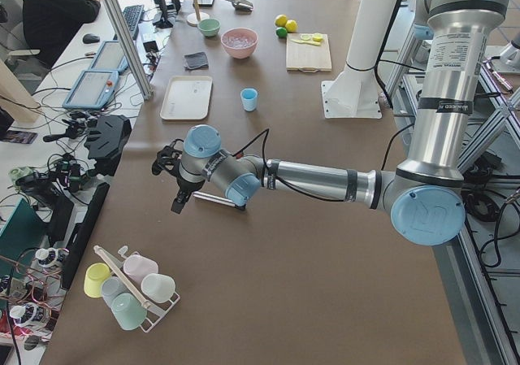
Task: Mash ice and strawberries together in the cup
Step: 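Move the right gripper toward the pink bowl of ice cubes, then lower the right gripper into the pink bowl and grasp an ice cube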
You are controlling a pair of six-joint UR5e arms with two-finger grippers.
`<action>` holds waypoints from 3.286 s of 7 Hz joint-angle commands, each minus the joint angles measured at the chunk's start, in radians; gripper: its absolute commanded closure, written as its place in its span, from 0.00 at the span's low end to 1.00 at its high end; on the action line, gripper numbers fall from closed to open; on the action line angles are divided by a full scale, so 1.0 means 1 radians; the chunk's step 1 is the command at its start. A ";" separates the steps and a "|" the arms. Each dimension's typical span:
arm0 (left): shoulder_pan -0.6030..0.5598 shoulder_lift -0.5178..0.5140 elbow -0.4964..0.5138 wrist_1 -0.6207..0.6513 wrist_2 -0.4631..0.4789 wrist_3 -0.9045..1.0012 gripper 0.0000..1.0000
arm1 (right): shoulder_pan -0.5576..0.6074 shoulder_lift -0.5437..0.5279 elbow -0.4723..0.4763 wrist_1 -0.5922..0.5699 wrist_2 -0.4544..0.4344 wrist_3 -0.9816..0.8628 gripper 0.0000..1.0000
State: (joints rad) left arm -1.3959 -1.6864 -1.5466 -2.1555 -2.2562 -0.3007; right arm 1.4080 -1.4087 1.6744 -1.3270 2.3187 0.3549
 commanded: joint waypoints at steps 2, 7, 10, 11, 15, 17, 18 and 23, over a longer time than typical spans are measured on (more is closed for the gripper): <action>0.002 -0.001 0.005 -0.007 0.009 0.005 0.02 | -0.161 0.082 0.002 0.003 -0.073 0.170 0.01; 0.006 -0.004 0.014 -0.012 0.010 0.005 0.02 | -0.241 0.117 0.000 0.028 -0.119 0.202 0.01; 0.011 -0.021 0.016 -0.012 0.010 0.005 0.02 | -0.408 0.221 -0.015 0.034 -0.226 0.456 0.01; 0.011 -0.029 0.017 -0.012 0.010 0.006 0.02 | -0.412 0.200 -0.018 0.034 -0.239 0.457 0.01; 0.028 -0.035 0.019 -0.012 0.010 0.003 0.02 | -0.460 0.212 -0.041 0.034 -0.311 0.458 0.02; 0.032 -0.041 0.026 -0.012 0.010 0.003 0.02 | -0.503 0.215 -0.047 0.034 -0.372 0.475 0.02; 0.032 -0.041 0.028 -0.012 0.010 0.005 0.02 | -0.503 0.215 -0.045 0.034 -0.377 0.475 0.02; 0.032 -0.042 0.036 -0.014 0.009 0.003 0.02 | -0.509 0.243 -0.087 0.034 -0.410 0.475 0.03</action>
State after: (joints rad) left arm -1.3637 -1.7277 -1.5157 -2.1689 -2.2471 -0.2980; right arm 0.9018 -1.1680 1.5914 -1.2932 1.9168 0.8293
